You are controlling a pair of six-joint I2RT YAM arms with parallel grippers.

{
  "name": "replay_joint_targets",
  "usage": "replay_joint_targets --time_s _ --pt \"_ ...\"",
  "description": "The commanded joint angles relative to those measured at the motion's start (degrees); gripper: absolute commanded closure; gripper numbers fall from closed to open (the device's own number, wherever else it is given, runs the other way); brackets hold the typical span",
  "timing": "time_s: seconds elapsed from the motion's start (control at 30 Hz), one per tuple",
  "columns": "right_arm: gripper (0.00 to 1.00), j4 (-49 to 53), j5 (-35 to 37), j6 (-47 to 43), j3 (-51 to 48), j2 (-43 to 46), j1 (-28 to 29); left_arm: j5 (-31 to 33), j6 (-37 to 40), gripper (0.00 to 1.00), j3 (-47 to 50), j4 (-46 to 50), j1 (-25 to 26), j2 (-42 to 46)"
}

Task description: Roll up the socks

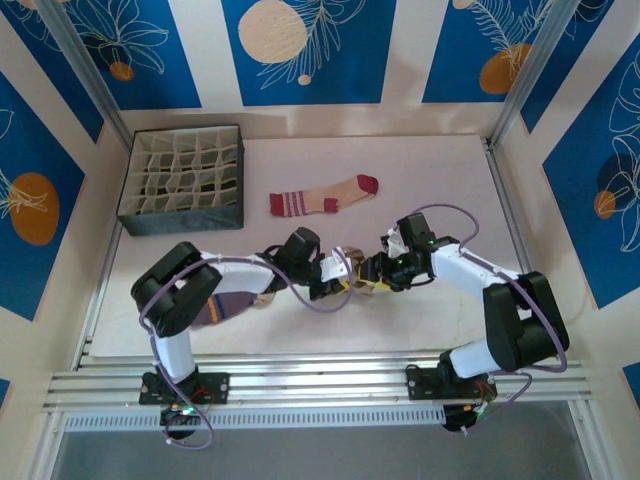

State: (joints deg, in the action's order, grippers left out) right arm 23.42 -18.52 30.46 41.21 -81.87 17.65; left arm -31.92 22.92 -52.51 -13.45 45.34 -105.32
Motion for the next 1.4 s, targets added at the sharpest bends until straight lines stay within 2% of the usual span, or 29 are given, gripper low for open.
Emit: replay_joint_targets --time_s 0.0,0.2,0.33,0.43,0.5,0.57,0.7,0.8,1.03,1.2,1.27,1.37 --pt "0.47 -7.0 -2.6 -1.0 -1.2 -0.4 0.1 -12.1 -6.0 1.0 -3.8 8.5 -2.0 -3.3" --pt "0.5 -8.9 -4.0 -1.8 -0.4 -4.5 1.8 -13.3 -11.1 1.0 -13.9 22.9 -4.1 -9.7" --pt "0.62 -8.2 -3.0 -1.4 -0.5 -5.7 2.6 -12.7 -14.3 1.0 -13.8 21.1 -4.7 -10.9" --pt "0.8 -5.3 -0.7 -0.9 0.0 -7.0 2.7 -12.6 -15.0 1.0 -14.4 21.0 -4.8 -11.6" --pt "0.88 -2.6 1.4 -0.1 0.9 -8.2 2.6 -12.0 -14.6 1.0 -13.6 19.8 -4.8 -11.4" --pt "0.92 1.4 3.8 0.9 2.6 -10.0 2.5 -11.2 -13.7 0.89 -11.7 16.8 -4.7 -9.9" --pt "0.97 7.4 6.3 1.3 5.8 -13.4 2.5 -9.4 -7.7 0.75 -8.4 13.5 -3.6 -4.5" --pt "0.98 9.3 6.5 1.4 7.2 -15.1 2.5 -4.8 -0.9 0.7 -6.2 12.1 -1.8 0.6" --pt "0.99 12.6 6.7 0.7 10.2 -17.1 3.3 7.4 8.7 0.67 2.9 -1.5 2.2 9.8" --pt "1.0 13.7 6.1 0.2 11.3 -18.0 3.5 18.8 18.3 0.64 5.8 -4.8 7.9 10.3" --pt "1.0 14.0 5.7 0.0 11.6 -18.2 3.4 22.5 19.7 0.62 6.2 -6.1 9.4 9.3" --pt "1.0 14.8 4.6 -0.5 12.3 -19.0 3.4 24.3 19.5 0.59 6.4 -8.6 9.9 7.4"
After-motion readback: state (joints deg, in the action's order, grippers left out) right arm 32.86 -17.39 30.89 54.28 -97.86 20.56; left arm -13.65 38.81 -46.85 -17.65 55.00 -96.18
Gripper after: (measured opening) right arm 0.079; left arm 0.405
